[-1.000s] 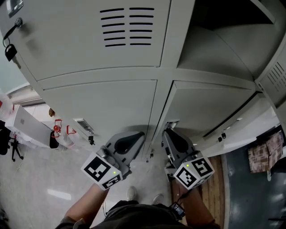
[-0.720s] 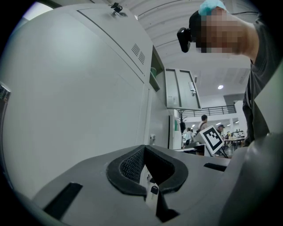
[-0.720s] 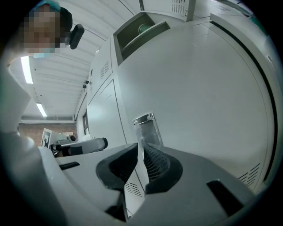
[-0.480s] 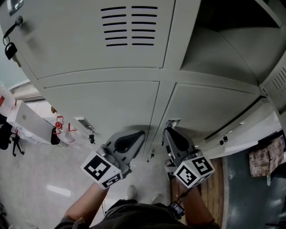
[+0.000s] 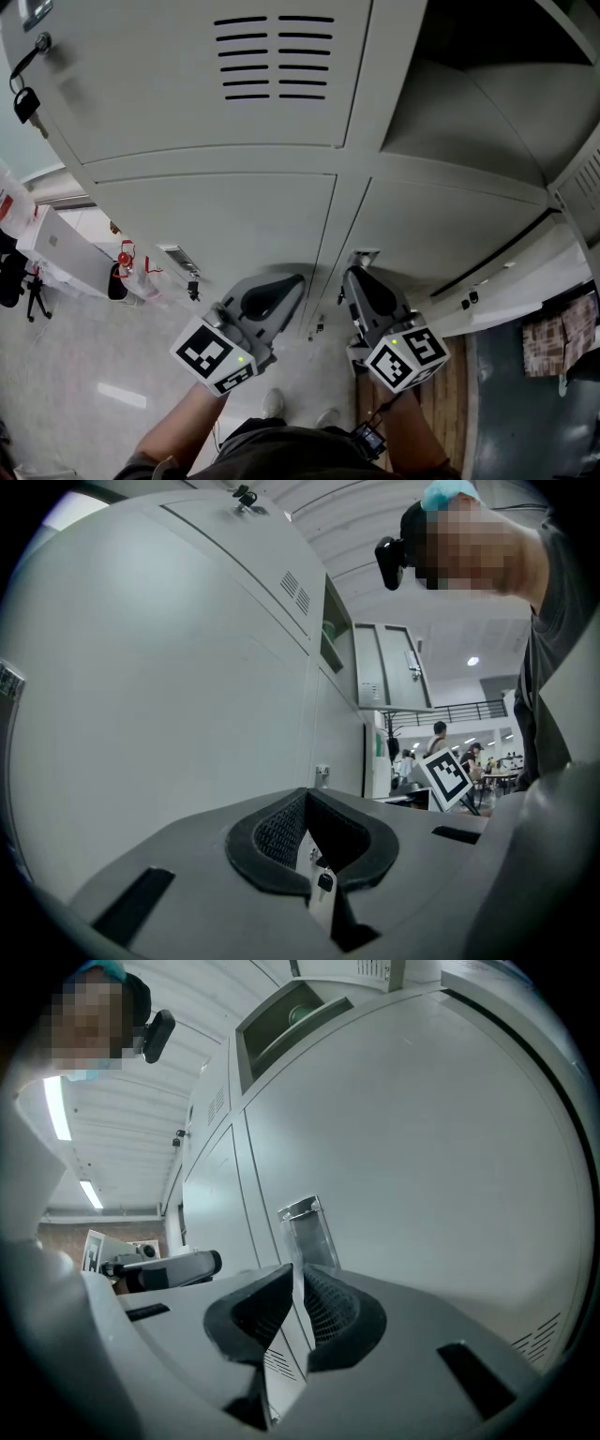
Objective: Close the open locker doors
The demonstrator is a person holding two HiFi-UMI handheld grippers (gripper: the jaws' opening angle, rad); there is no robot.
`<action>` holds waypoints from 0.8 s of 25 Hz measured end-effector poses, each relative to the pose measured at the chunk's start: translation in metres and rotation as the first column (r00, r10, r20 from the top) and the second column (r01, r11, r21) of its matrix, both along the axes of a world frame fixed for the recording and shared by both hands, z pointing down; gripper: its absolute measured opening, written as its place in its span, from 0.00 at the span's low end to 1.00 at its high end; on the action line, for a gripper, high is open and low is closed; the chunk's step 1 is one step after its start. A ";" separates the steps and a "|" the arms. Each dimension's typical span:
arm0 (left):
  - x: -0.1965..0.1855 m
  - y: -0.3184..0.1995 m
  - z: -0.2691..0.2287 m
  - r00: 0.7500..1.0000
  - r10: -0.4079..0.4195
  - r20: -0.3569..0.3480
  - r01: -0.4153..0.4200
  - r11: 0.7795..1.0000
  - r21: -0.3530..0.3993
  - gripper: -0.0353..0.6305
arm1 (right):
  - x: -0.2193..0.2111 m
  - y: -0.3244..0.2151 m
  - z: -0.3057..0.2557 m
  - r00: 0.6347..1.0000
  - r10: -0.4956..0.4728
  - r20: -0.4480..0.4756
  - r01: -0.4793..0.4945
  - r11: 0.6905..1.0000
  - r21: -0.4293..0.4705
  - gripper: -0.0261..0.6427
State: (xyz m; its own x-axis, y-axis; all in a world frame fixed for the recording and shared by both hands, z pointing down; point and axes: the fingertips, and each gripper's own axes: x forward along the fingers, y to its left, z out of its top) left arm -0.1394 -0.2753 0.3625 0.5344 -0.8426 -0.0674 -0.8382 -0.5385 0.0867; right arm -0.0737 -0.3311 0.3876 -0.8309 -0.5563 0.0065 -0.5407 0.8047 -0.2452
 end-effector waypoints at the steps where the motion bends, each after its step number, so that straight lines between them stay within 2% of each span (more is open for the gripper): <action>1: 0.000 0.000 0.000 1.000 0.000 0.000 0.000 1.000 0.000 0.07 | 0.000 0.000 0.000 1.000 -0.001 0.000 0.001 1.000 0.000 0.10; 12: 0.014 0.002 -0.004 1.000 0.015 0.014 -0.015 1.000 0.008 0.07 | 0.011 0.014 -0.014 0.999 -0.019 0.029 0.018 1.000 0.018 0.10; 20: 0.055 0.012 -0.015 0.997 0.072 0.024 -0.073 0.997 0.028 0.07 | 0.055 0.034 -0.030 0.999 0.020 0.037 -0.022 0.999 0.048 0.10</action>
